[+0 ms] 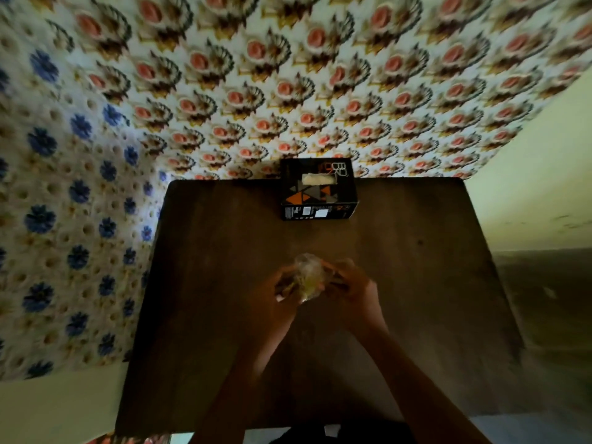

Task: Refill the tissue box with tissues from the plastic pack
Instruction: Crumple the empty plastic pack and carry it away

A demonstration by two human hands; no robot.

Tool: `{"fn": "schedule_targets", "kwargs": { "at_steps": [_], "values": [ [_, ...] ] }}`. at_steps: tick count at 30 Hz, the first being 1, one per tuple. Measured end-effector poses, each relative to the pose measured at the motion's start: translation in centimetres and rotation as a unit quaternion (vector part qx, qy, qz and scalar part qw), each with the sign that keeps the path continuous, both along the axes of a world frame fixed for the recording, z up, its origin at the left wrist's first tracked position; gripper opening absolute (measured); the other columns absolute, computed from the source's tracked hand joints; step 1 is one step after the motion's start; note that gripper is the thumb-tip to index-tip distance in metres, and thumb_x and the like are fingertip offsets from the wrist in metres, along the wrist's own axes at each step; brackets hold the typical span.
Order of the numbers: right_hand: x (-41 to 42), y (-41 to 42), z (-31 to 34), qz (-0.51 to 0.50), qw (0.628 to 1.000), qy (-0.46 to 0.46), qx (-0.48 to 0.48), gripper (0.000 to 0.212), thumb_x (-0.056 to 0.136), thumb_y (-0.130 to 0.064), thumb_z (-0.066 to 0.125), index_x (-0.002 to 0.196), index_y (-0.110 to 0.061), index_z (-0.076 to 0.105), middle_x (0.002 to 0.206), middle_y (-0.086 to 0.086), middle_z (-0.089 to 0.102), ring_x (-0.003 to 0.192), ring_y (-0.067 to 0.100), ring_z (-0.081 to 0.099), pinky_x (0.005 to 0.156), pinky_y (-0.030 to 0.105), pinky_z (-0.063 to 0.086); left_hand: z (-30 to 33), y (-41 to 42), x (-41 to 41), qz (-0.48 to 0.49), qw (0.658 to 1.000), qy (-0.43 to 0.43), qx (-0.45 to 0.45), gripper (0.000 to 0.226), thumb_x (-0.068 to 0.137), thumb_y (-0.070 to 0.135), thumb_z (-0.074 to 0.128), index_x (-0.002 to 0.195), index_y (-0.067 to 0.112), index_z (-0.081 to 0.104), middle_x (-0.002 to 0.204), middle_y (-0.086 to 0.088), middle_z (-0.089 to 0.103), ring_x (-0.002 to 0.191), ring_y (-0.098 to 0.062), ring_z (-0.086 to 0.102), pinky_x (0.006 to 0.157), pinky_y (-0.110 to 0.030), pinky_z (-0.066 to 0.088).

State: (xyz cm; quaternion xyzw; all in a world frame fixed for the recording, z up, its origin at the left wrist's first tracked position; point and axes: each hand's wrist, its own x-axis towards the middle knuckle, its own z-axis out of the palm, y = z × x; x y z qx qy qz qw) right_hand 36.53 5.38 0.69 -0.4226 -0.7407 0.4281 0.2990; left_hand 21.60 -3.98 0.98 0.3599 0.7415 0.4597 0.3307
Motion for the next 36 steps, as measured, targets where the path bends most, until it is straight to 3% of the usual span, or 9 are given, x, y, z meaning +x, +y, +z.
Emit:
{"fn": "schedule_targets", "kwargs": {
  "at_steps": [5, 9, 14, 18, 20, 23, 26, 29, 36],
  "values": [
    [5.7, 0.5, 3.2, -0.075, 0.995, 0.070, -0.020, 0.034, 0.081, -0.006, 0.079, 0.112, -0.015, 0.068, 0.107, -0.008, 0.070, 0.094, 0.004, 0.072, 0.074, 0.023, 0.061, 2.6, 2.4, 4.7, -0.051, 0.999, -0.017, 0.007, 0.028, 0.088, 0.021, 0.077, 0.114, 0.028, 0.072, 0.100, 0.018, 0.072, 0.088, 0.015, 0.067, 0.069, -0.007, 0.053],
    [11.5, 0.7, 4.8, -0.101, 0.991, 0.084, -0.035, 0.024, 0.083, -0.001, 0.075, 0.106, -0.007, 0.069, 0.095, -0.013, 0.071, 0.087, -0.002, 0.072, 0.069, 0.010, 0.054, 4.8, 4.1, 9.8, -0.092, 0.995, -0.001, 0.024, 0.024, 0.087, 0.031, 0.079, 0.111, 0.027, 0.075, 0.091, 0.018, 0.074, 0.082, 0.008, 0.070, 0.065, -0.005, 0.049],
    [21.0, 1.5, 6.2, -0.136, 0.986, 0.098, -0.017, 0.024, 0.085, -0.006, 0.075, 0.108, -0.013, 0.073, 0.100, -0.004, 0.073, 0.091, 0.007, 0.074, 0.075, 0.023, 0.060, 6.4, 6.1, 18.3, -0.150, 0.982, 0.069, 0.087, 0.051, 0.080, 0.050, 0.068, 0.115, 0.013, 0.073, 0.102, 0.016, 0.069, 0.092, 0.021, 0.063, 0.077, 0.000, 0.046],
    [30.1, 2.5, 6.6, -0.149, 0.984, 0.093, -0.024, 0.025, 0.085, -0.009, 0.076, 0.108, -0.019, 0.074, 0.100, -0.006, 0.073, 0.089, 0.000, 0.073, 0.075, 0.019, 0.058, 6.7, 7.5, 27.1, -0.171, 0.976, 0.085, 0.102, 0.042, 0.081, 0.030, 0.080, 0.114, 0.005, 0.073, 0.106, 0.007, 0.069, 0.092, 0.027, 0.059, 0.078, 0.002, 0.044],
    [34.4, 3.0, 6.9, -0.161, 0.981, 0.101, -0.029, 0.029, 0.084, -0.008, 0.076, 0.108, -0.025, 0.074, 0.098, -0.006, 0.075, 0.087, 0.001, 0.074, 0.075, 0.020, 0.060, 6.8, 8.1, 31.7, -0.162, 0.976, 0.088, 0.115, 0.048, 0.079, 0.038, 0.078, 0.113, 0.004, 0.074, 0.106, 0.005, 0.070, 0.092, 0.027, 0.059, 0.078, 0.003, 0.044],
    [40.7, 3.6, 7.8, -0.191, 0.974, 0.115, -0.033, 0.036, 0.083, -0.006, 0.077, 0.103, -0.035, 0.071, 0.092, -0.009, 0.076, 0.082, -0.002, 0.073, 0.071, 0.014, 0.058, 7.0, 9.0, 38.5, -0.141, 0.980, 0.068, 0.125, 0.060, 0.080, 0.062, 0.068, 0.113, 0.012, 0.074, 0.104, 0.010, 0.072, 0.092, 0.023, 0.062, 0.077, 0.000, 0.045],
    [46.0, 4.4, 8.6, -0.214, 0.965, 0.142, -0.060, 0.031, 0.083, -0.008, 0.078, 0.112, -0.021, 0.074, 0.092, -0.008, 0.077, 0.083, 0.004, 0.075, 0.072, 0.031, 0.064, 7.8, 10.3, 44.5, -0.140, 0.983, 0.030, 0.119, 0.033, 0.086, 0.035, 0.076, 0.114, 0.019, 0.070, 0.108, 0.008, 0.072, 0.092, 0.019, 0.065, 0.079, -0.003, 0.047],
    [50.8, 5.5, 9.2, -0.227, 0.960, 0.153, -0.060, 0.034, 0.082, -0.010, 0.079, 0.115, -0.019, 0.073, 0.093, -0.007, 0.078, 0.086, 0.006, 0.075, 0.076, 0.036, 0.064, 8.2, 11.8, 49.2, -0.158, 0.979, -0.003, 0.126, 0.030, 0.087, 0.017, 0.077, 0.116, 0.023, 0.070, 0.111, 0.010, 0.074, 0.099, 0.006, 0.070, 0.084, -0.011, 0.053],
    [58.4, 10.5, 7.8, -0.233, 0.958, 0.152, -0.074, 0.032, 0.084, -0.020, 0.080, 0.115, -0.024, 0.072, 0.104, -0.004, 0.078, 0.094, 0.013, 0.076, 0.081, 0.047, 0.062, 6.8, 17.4, 56.0, -0.179, 0.979, -0.018, 0.093, 0.038, 0.089, 0.030, 0.077, 0.124, 0.018, 0.071, 0.117, 0.005, 0.075, 0.107, -0.006, 0.071, 0.093, -0.034, 0.059]
  ]
}}
